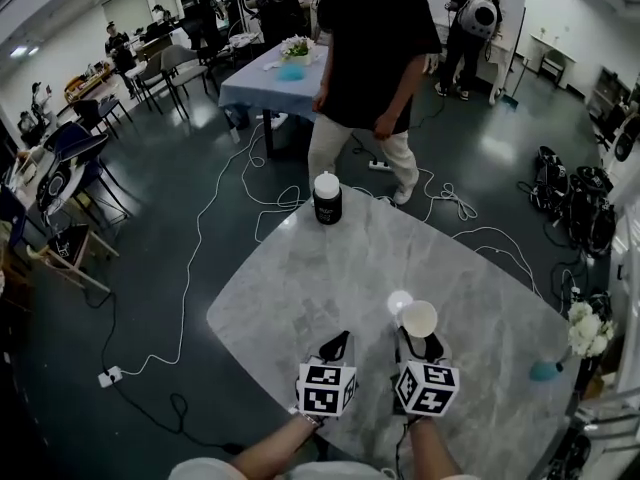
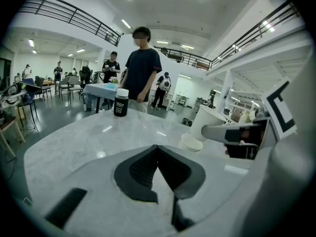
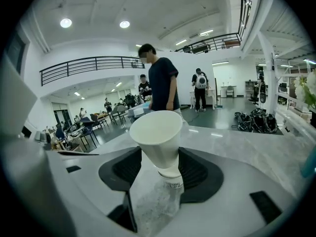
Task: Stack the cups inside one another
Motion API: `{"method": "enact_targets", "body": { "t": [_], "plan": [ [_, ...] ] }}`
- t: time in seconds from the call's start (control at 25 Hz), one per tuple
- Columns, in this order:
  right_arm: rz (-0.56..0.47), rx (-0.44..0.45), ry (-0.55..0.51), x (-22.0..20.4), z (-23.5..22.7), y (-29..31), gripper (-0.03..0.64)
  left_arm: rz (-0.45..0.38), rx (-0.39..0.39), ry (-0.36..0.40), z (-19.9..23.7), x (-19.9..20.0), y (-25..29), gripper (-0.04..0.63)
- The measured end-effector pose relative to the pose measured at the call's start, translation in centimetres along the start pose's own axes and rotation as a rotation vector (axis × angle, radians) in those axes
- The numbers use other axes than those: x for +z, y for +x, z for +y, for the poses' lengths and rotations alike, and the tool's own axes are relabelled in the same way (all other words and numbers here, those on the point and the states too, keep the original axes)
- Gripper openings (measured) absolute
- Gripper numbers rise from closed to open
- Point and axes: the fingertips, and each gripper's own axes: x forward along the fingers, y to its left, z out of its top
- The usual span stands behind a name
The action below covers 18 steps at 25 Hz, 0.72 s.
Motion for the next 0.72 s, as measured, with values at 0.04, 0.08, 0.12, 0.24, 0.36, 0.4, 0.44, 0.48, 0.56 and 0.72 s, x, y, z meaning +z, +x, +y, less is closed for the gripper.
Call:
{"method": "enact_targets", "body": {
  "t": [0.04,0.08,0.12,0.24,0.36,0.4,0.44,0.48,0.56,0.72],
  "plan": [
    [0.003,-0.001,0.001,-0.1,-0.3,0.2,0.213,0.003,-0.001,0.001,-0.1,0.0,0.3,-0.005],
    [0.006,-0.001,0.002,-0.2,-0.5,0.3,0.213,0.005,-0.002,0.001,-0.3,-0.1,0.7,-0.005],
    [0.009,0.0,0.003,-0.3,-0.8,0.5,0.213,0.009,-0.003,0.001,-0.4,-0.2,1.0,-0.005],
    [0.019,0.004,0.009,-0.6,-1.3,1.1,0.212,0.021,-0.002,0.001,-0.7,-0.5,1.9,-0.005],
    [0.028,0.011,0.009,-0.7,-1.6,1.6,0.213,0.034,0.0,-0.003,-0.9,-0.8,2.5,-0.005],
    [0.031,0.014,0.008,-0.8,-1.6,1.7,0.213,0.038,0.002,-0.003,-0.9,-1.0,2.6,-0.005],
    [0.033,0.018,0.008,-0.9,-1.6,1.9,0.213,0.042,0.004,-0.004,-0.8,-1.1,2.7,-0.005],
    [0.035,0.021,0.007,-0.9,-1.5,2.1,0.213,0.045,0.008,-0.006,-0.7,-1.3,2.8,-0.005],
    [0.04,0.026,0.005,-1.1,-1.5,2.4,0.213,0.05,0.014,-0.009,-0.5,-1.5,2.9,-0.005],
    [0.051,0.032,-0.002,-1.6,-1.5,2.3,0.213,0.053,0.023,-0.013,-0.6,-2.0,2.8,-0.005]
  ]
}}
